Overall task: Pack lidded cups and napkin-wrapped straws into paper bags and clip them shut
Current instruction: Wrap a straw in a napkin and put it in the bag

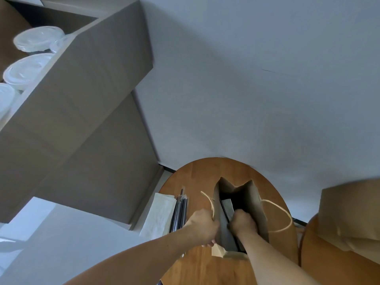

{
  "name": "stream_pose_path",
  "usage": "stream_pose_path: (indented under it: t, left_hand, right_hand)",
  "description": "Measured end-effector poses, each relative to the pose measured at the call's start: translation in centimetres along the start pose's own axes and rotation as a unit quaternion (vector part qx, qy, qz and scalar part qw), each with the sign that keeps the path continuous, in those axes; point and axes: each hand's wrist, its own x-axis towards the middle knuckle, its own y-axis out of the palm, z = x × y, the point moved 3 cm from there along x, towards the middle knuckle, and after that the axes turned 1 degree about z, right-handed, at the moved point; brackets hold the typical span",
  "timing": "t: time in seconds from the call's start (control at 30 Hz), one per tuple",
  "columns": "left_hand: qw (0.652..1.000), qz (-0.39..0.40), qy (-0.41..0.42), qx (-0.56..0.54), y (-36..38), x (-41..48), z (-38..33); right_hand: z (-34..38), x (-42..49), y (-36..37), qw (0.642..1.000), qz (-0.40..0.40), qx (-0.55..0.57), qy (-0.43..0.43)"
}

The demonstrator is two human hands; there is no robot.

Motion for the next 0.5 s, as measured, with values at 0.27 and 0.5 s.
stream_pose_path:
  t: [0.27,0.5]
  left_hand:
    - [0.999,-0.003,0.012,0.044,-0.1,0.5,0.3]
    - [0.998,-0.015,0.055,-0.008,-0.2,0.5,-1.4]
  right_hand:
    - [2.0,-2.1,-2.0,0.997,-0.057,-0.006,-0.052]
    - [5.8,-7.3,-12.2,0.97,-0.17,-0.002,-0.172]
